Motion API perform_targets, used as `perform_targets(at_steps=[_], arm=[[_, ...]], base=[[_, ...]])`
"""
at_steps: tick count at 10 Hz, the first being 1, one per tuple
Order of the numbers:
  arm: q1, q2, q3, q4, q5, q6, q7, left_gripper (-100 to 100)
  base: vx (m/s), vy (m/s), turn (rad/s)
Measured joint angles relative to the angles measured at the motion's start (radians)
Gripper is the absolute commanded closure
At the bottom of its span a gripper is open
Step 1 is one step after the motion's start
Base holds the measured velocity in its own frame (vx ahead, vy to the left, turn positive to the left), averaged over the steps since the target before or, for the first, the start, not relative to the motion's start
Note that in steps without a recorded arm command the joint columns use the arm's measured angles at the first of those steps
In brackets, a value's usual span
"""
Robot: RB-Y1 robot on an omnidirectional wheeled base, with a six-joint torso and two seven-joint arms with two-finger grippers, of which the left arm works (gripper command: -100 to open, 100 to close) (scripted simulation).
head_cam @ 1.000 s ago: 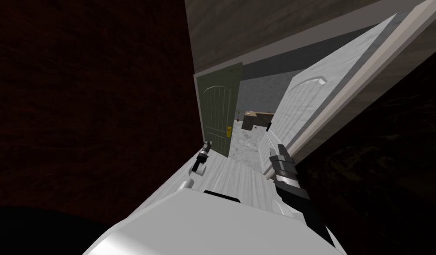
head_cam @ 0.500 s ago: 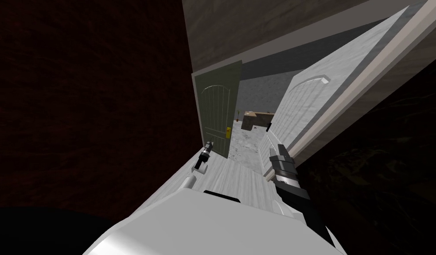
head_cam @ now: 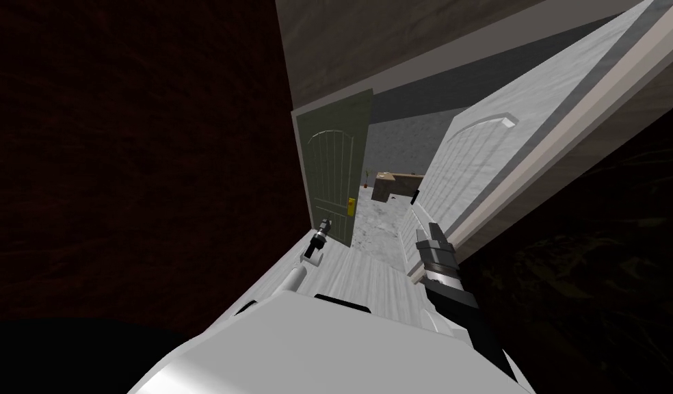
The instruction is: Push the door open
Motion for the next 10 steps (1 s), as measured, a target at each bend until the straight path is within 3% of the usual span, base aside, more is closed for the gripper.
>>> perform_targets(at_steps=[4, 10], arm=[[-0.06, -0.009, -0.009, 0.088, 0.007, 0.018, -0.007, -100], [-0.143, -0.029, -0.015, 0.228, 0.014, 0.018, -0.017, -100]], base=[[0.09, -0.001, -0.016], [0.087, -0.007, -0.017]])
